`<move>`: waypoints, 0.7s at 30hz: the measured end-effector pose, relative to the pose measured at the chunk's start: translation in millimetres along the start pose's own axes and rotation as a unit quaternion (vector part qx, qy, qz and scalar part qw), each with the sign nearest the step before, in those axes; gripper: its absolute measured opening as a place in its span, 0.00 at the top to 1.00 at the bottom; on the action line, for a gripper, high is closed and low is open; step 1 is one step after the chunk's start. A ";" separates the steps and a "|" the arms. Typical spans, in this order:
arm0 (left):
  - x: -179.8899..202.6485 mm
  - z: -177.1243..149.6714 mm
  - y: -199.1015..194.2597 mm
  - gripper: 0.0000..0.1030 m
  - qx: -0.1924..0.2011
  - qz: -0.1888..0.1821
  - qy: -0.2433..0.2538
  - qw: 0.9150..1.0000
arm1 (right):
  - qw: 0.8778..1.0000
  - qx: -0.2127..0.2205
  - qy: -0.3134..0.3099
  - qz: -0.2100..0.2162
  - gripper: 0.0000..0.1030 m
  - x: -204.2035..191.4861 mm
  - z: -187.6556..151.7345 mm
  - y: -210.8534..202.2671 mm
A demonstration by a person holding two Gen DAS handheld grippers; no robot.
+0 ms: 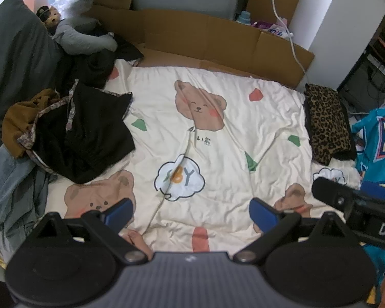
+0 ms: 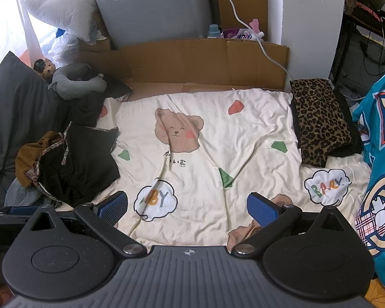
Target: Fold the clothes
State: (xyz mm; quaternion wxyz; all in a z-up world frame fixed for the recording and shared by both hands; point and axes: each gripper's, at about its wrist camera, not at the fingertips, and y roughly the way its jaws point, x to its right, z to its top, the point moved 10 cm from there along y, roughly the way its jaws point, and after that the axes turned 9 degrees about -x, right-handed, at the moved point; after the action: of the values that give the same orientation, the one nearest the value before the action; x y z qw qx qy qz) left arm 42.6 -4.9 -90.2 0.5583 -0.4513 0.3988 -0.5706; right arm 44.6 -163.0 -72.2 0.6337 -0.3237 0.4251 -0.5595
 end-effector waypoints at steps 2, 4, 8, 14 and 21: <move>-0.4 0.7 -0.3 0.04 0.000 0.001 -0.001 1.000 | 1.000 -0.001 -0.001 -0.001 0.01 -0.6 -1.7 0.8; -0.8 1.5 -0.6 0.04 0.001 0.001 -0.001 1.000 | 1.000 -0.003 -0.001 -0.002 0.01 -1.7 -5.2 2.1; -1.6 3.0 -1.2 0.04 0.002 0.002 -0.002 1.000 | 1.000 -0.006 0.000 0.001 0.01 -4.2 -2.8 2.3; -1.9 0.6 -0.4 0.04 0.003 0.000 -0.001 1.000 | 1.000 -0.007 0.002 0.007 0.01 -2.8 -1.8 0.0; -3.1 -0.9 1.2 0.04 -0.001 -0.001 -0.001 1.000 | 1.000 -0.012 0.004 0.010 0.01 -1.8 -0.1 1.1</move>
State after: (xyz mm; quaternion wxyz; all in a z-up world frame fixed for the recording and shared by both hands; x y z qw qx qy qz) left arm 42.0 -1.9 -91.9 0.5576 -0.4527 0.3984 -0.5705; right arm 45.0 -161.0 -72.8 0.6340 -0.3248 0.4370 -0.5492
